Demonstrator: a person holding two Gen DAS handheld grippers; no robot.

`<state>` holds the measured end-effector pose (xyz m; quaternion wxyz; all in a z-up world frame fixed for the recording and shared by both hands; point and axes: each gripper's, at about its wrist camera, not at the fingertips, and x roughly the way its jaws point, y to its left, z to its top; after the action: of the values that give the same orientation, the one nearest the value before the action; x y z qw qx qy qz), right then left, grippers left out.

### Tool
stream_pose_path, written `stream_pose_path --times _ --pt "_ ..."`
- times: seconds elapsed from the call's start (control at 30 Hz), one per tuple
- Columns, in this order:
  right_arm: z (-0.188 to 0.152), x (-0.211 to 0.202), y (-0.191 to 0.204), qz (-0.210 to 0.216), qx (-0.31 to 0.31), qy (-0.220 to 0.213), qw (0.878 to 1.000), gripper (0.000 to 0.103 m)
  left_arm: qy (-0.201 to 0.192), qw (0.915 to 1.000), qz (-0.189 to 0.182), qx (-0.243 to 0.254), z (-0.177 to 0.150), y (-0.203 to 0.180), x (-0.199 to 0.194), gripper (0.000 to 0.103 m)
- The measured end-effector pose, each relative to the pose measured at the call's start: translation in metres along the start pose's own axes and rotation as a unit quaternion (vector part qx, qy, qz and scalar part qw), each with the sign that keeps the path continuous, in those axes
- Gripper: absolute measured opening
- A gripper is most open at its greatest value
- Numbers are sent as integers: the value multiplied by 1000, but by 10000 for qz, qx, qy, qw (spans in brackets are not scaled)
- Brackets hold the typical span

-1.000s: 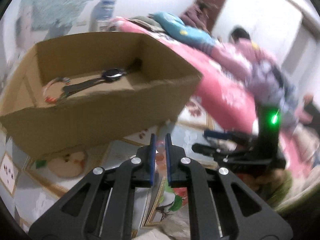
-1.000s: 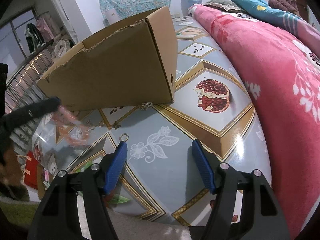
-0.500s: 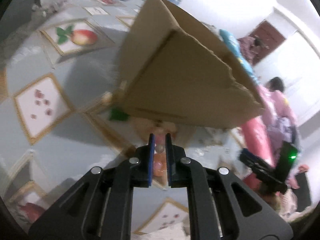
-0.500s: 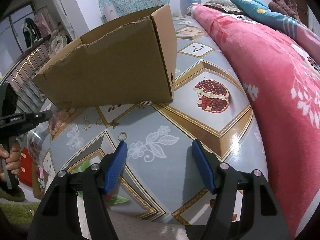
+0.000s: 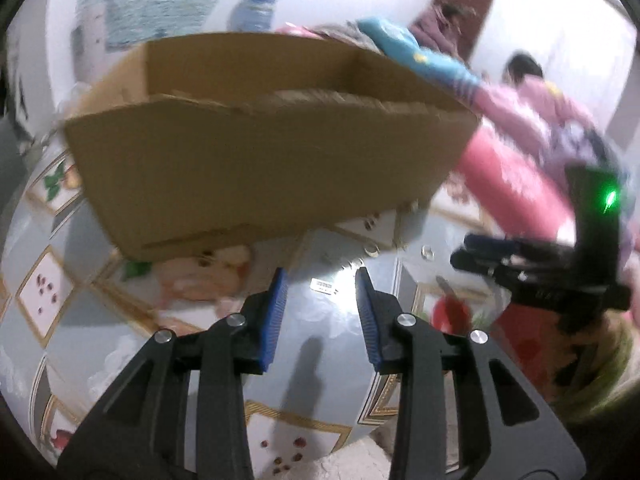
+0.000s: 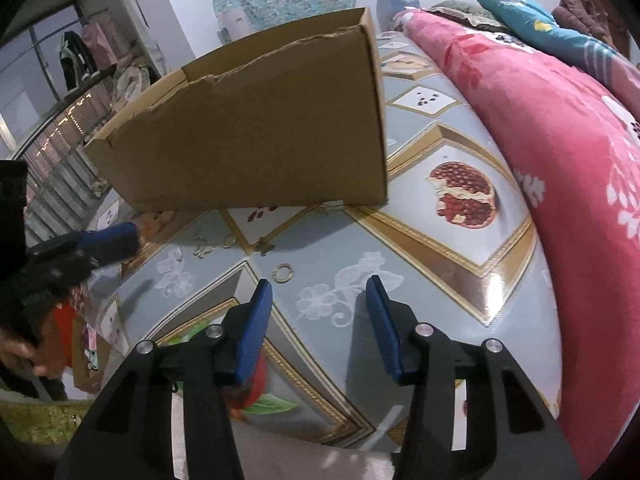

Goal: Organize jewelry

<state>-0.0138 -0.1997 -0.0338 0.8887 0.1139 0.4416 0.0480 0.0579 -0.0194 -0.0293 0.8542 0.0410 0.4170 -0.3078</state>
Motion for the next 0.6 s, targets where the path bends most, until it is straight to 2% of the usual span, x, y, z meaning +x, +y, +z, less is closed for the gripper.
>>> stream_pose_path --times 0.23,0.4,0.6 --pt "-1 2 5 29 -120 -12 9999 48 311 9969 454 563 -2 -13 35 33" --pt "0 3 6 28 -171 -31 9998 48 280 9939 616 873 -2 -25 40 33" --pt "0 3 4 70 -168 -51 9998 48 293 9922 541 1086 1 -38 44 7"
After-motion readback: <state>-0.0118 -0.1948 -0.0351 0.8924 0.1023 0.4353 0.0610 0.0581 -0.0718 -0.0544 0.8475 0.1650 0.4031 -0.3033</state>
